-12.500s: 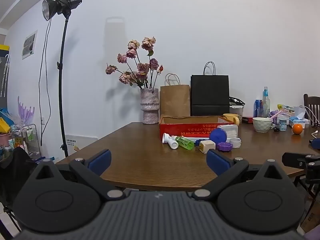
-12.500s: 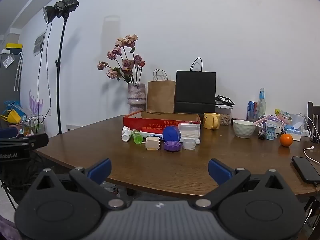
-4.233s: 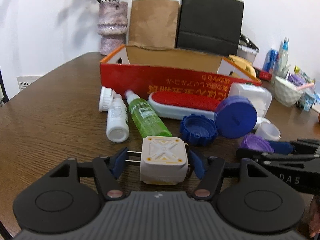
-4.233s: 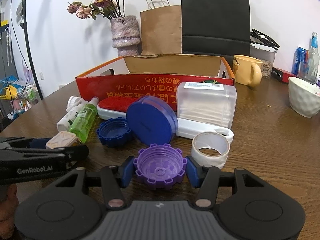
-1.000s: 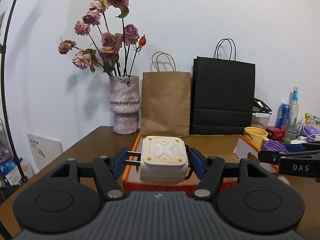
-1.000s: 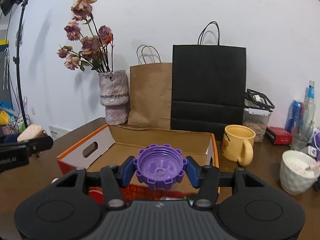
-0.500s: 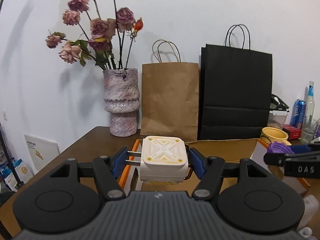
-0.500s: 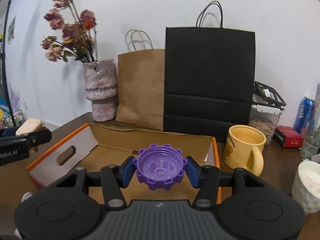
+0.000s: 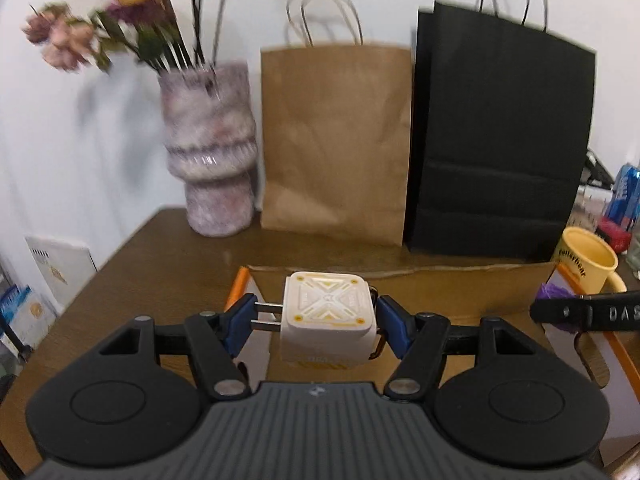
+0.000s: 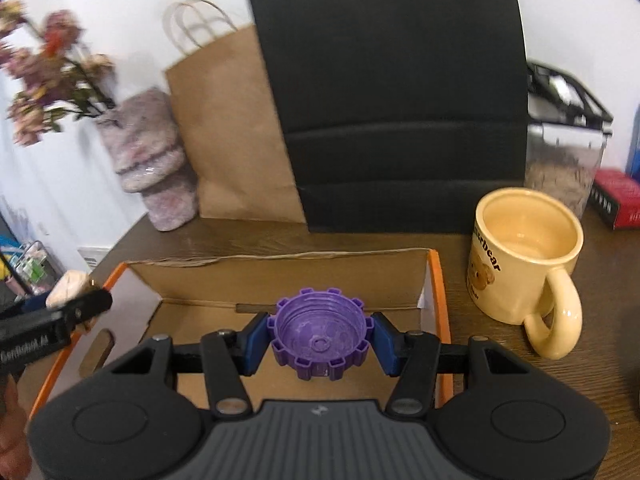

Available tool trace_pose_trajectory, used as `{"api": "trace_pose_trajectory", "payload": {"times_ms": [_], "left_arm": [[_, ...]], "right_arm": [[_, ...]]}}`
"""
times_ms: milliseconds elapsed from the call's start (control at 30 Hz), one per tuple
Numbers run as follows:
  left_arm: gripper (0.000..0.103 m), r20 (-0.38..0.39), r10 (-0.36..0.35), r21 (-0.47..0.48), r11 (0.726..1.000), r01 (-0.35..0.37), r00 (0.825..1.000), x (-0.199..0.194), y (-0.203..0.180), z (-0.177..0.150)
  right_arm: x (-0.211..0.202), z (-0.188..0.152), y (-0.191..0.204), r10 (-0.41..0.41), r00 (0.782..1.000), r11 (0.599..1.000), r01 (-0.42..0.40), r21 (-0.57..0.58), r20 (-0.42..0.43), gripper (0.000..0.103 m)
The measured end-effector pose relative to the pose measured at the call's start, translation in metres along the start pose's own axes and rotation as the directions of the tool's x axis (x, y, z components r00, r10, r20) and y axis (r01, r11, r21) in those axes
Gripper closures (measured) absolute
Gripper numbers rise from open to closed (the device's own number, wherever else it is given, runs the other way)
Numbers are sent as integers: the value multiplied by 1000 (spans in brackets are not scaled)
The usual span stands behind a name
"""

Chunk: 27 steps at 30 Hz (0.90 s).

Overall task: Organize rigid objects
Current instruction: 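Lower both tools into the box and open them to release the items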

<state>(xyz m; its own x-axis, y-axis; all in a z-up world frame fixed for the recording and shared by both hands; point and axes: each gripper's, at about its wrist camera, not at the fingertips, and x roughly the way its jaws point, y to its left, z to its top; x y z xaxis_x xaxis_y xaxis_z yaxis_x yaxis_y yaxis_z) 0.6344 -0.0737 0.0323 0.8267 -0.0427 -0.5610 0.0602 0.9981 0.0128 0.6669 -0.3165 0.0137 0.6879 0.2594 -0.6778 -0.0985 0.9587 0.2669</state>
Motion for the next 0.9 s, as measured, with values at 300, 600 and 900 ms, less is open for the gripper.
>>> {"api": "trace_pose_trajectory", "payload": {"times_ms": [300, 600, 900], "left_arm": [[36, -177, 33, 61, 998, -23, 984, 55, -7, 4], [32, -246, 35, 111, 994, -7, 969, 78, -9, -2], [27, -253, 4, 67, 998, 13, 968, 54, 6, 10]], "right_arm": [[54, 17, 19, -165, 970, 980, 140, -142, -177, 49], [79, 10, 43, -300, 932, 924, 231, -306, -203, 47], [51, 16, 37, -260, 945, 943, 203, -264, -201, 46]]}}
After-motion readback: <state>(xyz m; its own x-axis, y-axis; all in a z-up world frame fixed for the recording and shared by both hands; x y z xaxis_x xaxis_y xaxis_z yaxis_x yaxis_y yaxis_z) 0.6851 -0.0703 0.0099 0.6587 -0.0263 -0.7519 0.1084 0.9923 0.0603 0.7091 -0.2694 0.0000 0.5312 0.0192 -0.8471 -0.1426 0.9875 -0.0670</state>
